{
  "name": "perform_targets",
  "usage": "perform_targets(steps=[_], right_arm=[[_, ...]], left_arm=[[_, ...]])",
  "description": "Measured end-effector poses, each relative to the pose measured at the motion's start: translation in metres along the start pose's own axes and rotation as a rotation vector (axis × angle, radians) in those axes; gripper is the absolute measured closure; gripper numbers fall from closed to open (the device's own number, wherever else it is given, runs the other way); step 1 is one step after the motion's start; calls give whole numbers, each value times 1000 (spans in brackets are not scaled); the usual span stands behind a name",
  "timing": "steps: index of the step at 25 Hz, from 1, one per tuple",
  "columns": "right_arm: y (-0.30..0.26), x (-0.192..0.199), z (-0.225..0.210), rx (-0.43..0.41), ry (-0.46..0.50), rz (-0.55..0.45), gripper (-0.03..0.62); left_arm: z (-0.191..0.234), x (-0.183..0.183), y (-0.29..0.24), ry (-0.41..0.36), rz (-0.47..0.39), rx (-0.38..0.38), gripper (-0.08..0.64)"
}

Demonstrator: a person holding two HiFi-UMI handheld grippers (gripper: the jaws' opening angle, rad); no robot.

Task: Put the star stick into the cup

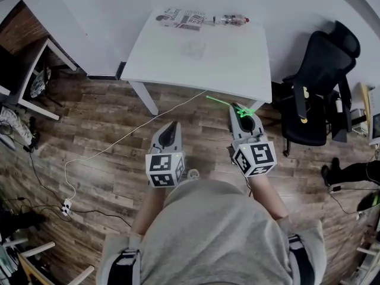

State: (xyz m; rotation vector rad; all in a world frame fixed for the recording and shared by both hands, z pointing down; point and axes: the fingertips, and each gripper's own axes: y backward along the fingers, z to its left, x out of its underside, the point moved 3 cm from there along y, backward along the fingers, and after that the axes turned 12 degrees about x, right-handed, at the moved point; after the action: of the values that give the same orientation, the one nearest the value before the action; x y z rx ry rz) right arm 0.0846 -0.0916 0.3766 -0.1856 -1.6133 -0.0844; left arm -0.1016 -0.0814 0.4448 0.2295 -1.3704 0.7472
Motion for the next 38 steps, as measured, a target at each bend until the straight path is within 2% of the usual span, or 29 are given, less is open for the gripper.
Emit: perform_targets(steps=[7,17,23,28,38], right_arm=[[-29,1,0,16,-14,7,575],[-66,4,-11,15,-22,0,575],[-111,1,-19,2,-26,-11,575],[-159,-8,-26,-19,-13,-22,575],[-245,-5,-43,-42,-7,11,575]], left_arm=[[21,-10,-21,-1,8,14,549],[41,-11,-44,14,16,-8,549],[67,-19,-69,19,18,-42,549],[95,-39,-99,22,7,-71,549],[131,-66,-158,32,12,-89,549]])
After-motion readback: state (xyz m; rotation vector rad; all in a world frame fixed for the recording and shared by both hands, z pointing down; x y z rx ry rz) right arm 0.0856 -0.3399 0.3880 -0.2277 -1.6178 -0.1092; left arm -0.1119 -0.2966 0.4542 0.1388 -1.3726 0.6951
